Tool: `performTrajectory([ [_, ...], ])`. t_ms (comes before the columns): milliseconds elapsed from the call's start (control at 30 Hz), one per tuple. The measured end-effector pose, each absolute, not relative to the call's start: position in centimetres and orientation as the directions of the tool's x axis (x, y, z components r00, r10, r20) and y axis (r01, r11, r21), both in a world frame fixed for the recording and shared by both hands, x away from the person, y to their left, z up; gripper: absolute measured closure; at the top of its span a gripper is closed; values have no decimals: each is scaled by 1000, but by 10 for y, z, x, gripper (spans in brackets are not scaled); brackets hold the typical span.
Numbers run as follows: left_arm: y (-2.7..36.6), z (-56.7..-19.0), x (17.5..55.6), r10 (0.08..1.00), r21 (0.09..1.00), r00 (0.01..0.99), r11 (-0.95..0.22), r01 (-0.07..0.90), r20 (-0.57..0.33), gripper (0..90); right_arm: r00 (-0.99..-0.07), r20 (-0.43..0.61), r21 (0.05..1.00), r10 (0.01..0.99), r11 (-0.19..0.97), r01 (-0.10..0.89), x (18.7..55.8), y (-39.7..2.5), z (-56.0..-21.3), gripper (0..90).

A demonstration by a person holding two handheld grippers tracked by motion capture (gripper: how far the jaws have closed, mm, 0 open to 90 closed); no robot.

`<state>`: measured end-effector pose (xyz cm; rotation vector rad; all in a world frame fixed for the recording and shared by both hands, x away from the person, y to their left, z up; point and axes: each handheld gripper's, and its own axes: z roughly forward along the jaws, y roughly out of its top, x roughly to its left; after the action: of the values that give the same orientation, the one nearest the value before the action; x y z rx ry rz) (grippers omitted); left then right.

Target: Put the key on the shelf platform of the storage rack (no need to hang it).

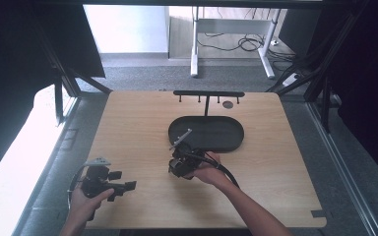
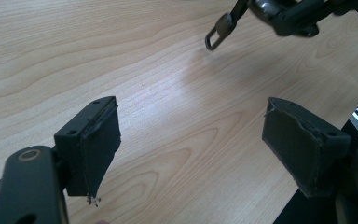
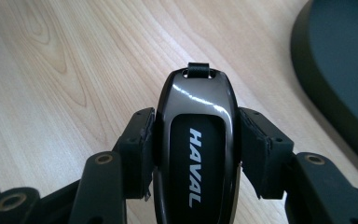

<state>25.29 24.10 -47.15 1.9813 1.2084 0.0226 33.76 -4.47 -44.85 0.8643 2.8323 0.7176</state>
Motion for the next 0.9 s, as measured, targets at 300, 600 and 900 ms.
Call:
performTrajectory([
  [300,241,-471,253,756,634,542,-223,740,-367,195,-840,41,497,541,718,487,338,-55,-432,494],
  [600,243,-470,253,763,641,532,-208,739,-366,196,-837,35,517,546,707,483,341,-63,-422,494],
  [900,242,-471,253,760,638,540,-219,738,-363,195,-825,20,531,565,693,488,347,-72,-410,494],
])
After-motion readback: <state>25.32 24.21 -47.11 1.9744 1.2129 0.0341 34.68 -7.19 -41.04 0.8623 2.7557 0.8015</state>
